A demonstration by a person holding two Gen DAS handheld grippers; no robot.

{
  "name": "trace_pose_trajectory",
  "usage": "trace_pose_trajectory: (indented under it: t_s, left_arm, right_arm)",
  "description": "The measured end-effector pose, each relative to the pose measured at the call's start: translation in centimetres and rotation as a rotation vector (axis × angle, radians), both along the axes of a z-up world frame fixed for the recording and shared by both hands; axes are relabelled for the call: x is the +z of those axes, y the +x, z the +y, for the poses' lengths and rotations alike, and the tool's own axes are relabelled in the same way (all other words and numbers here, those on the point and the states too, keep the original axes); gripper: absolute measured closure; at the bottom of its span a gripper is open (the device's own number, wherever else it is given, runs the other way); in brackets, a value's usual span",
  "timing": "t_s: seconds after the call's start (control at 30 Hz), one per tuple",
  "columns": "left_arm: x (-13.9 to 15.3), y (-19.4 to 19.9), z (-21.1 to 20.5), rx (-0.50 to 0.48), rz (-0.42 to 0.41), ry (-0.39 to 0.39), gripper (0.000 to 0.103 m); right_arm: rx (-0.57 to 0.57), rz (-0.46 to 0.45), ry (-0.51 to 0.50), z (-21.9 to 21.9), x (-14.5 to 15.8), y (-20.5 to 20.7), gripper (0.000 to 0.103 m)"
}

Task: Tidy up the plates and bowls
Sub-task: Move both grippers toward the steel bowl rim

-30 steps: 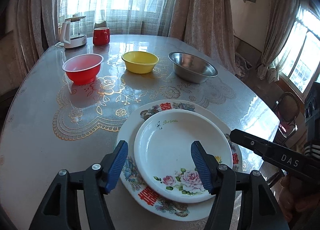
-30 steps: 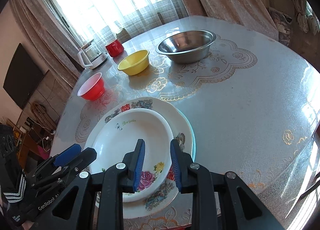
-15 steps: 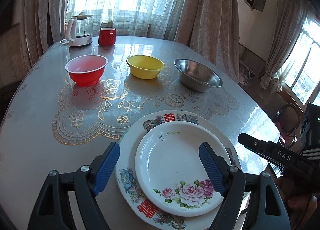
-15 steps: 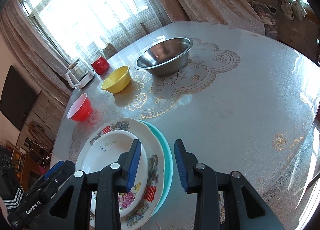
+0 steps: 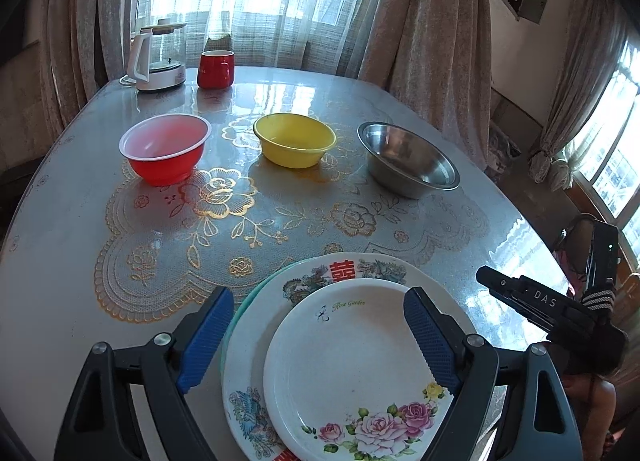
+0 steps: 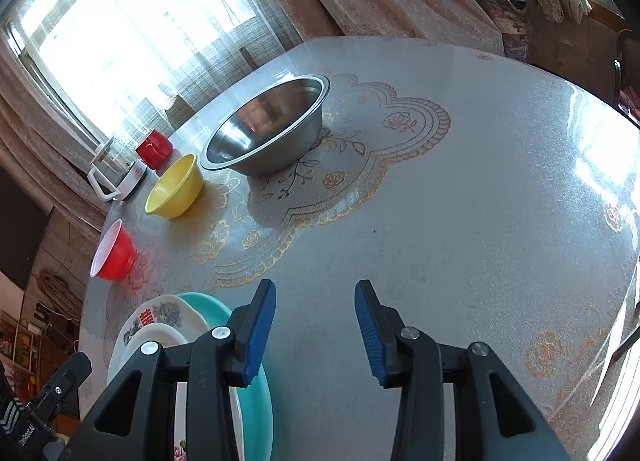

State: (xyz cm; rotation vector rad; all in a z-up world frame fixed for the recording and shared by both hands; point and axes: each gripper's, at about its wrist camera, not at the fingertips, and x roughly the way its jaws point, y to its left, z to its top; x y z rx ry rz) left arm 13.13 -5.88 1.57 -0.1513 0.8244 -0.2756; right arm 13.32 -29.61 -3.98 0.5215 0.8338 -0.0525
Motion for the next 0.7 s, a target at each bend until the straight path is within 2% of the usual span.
trace_pose_trajectory:
  t_s: [0.17,0.53,0.7]
  left_arm:
    - [0.8,1.4,-0.4,0.004,0.000,0.003,0.013]
    - [1.6,2.9,0.2,0.034,0.018,-0.022,0.012]
    - [1.6,3.2,0.3,0.039,0.028,-0.014,0.012]
  right_arm:
    - [-0.003,-0.005,-0.007,-0.6,0.4,1.8,0.045]
    - [-0.007,-0.098,0.008,-1.6,3.1,7.4,0.043]
    - [-0.026,-0.045,0.024,-2.3,2.6,11.3,0.043]
